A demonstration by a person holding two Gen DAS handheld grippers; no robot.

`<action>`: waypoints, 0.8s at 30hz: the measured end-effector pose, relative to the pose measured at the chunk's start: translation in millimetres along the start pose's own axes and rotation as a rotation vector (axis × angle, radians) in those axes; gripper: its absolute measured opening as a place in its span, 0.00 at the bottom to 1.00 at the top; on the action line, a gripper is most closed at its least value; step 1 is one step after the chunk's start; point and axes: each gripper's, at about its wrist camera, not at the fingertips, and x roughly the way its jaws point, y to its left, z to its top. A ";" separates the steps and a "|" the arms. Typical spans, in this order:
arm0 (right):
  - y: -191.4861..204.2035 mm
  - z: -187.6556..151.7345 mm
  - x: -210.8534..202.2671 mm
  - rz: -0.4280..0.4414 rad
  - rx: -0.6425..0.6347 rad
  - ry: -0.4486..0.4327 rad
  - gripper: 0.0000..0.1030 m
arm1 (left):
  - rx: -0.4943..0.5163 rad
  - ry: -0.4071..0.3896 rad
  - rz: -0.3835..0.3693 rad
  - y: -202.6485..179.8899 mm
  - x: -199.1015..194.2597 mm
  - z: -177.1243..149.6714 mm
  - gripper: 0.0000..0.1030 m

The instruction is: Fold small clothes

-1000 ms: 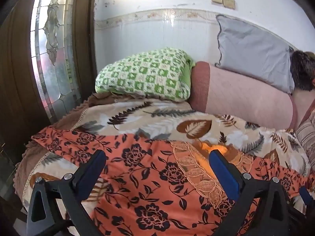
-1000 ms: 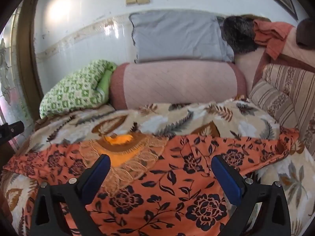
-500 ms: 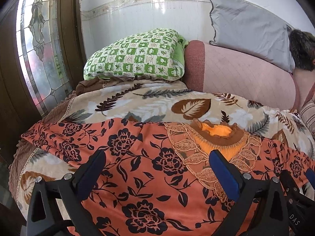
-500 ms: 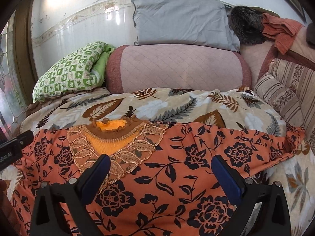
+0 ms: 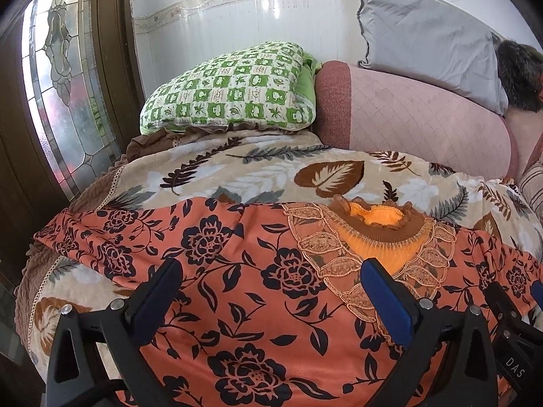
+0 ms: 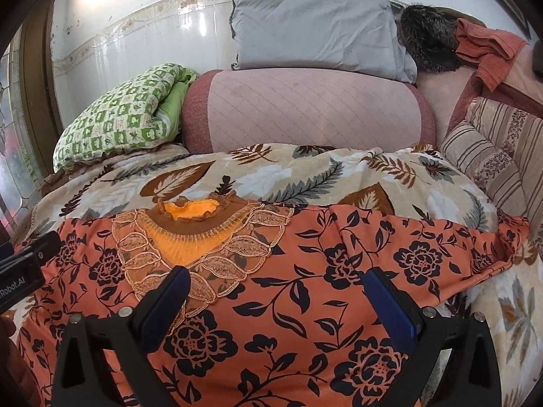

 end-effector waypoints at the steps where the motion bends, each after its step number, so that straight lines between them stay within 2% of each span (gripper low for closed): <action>1: -0.4 0.0 0.4 0.000 0.000 0.002 1.00 | 0.003 0.002 -0.002 -1.3 0.5 -0.7 1.00; 13: -5.6 2.0 0.9 -0.025 0.010 0.008 1.00 | 0.059 0.010 -0.039 -20.9 2.0 -11.8 1.00; 24: -7.9 2.7 1.6 -0.035 0.017 0.013 1.00 | 0.076 0.014 -0.041 -25.6 3.5 -14.1 1.00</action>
